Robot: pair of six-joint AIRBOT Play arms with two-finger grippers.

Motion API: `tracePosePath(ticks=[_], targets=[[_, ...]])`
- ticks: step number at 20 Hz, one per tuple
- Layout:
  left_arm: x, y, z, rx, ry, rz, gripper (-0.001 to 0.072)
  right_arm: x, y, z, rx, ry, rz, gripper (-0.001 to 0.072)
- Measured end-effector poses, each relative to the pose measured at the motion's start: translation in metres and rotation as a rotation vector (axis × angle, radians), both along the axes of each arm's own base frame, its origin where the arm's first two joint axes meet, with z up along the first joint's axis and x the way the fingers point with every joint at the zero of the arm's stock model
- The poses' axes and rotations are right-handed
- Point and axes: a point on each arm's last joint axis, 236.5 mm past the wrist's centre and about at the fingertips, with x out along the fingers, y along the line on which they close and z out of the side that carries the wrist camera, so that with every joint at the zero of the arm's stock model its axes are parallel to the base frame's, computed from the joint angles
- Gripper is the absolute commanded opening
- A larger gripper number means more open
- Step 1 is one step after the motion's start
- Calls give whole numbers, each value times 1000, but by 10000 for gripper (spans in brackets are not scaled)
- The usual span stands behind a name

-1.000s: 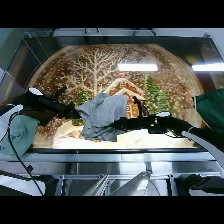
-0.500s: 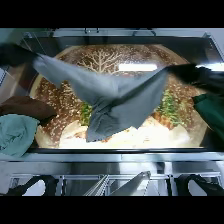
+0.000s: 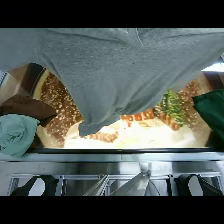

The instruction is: Fold the shirts.

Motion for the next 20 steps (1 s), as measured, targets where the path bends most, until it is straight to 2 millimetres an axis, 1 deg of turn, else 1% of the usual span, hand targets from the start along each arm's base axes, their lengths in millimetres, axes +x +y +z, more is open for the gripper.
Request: tracePosePath(ticks=[2,5,6,7,8,9,10,11,12,13,14,15,16,17,19,20], targets=[[-16,-24,25,29,-73,-69,14,-16,8,26,11,-85,34,11],[-51,-70,68,51,-203,-227,14,-45,24,68,-27,-218,64,10],[-63,-83,80,47,-241,-279,14,-55,30,82,-50,-262,67,10],[-72,-92,89,41,-268,-313,14,-64,36,95,-81,-307,64,10],[-78,-98,94,37,-281,-337,14,-71,41,105,-113,-339,52,10],[-77,-101,93,36,-274,-342,14,-73,45,111,-151,-352,29,11],[-70,-101,88,35,-250,-333,15,-72,45,112,-180,-344,3,10],[-54,-98,76,34,-206,-309,15,-65,42,110,-204,-320,-26,11],[-31,-94,57,38,-148,-280,15,-56,37,103,-226,-278,-55,11],[-8,-89,36,39,-89,-254,15,-42,29,94,-238,-221,-80,11],[19,-85,11,39,-15,-231,15,-27,20,82,-243,-161,-97,11],[44,-82,-14,40,49,-216,15,-9,9,66,-240,-91,-106,11],[71,-77,-40,44,112,-199,15,9,1,48,-234,-22,-101,11],[97,-72,-68,45,178,-185,15,31,-5,26,-221,56,-84,11],[151,-60,-131,53,311,-160,15,80,-12,-29,-197,206,-48,10],[176,-56,-166,50,377,-156,15,107,-11,-63,-197,277,-35,10]])
